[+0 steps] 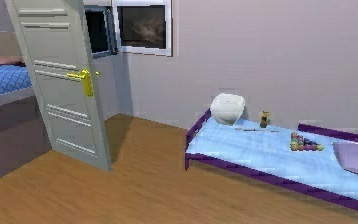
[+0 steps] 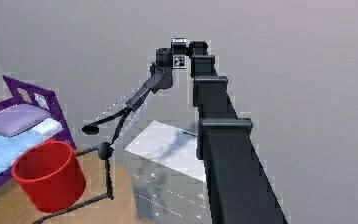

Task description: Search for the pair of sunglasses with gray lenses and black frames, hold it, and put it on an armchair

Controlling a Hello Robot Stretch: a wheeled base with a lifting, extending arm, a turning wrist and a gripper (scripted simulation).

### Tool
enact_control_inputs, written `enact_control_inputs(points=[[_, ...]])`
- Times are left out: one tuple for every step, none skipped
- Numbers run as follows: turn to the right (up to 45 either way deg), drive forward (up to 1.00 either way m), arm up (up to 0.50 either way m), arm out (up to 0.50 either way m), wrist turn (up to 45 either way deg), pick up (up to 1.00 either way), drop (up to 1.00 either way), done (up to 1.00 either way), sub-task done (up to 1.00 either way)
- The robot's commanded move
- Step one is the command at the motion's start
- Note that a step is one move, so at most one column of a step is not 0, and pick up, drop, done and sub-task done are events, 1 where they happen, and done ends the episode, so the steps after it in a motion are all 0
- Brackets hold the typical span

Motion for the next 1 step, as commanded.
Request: enact_control_inputs(points=[[0.0, 0.00, 0.00, -0.38, 0.0, 0.00, 0.00, 0.00, 0.00]])
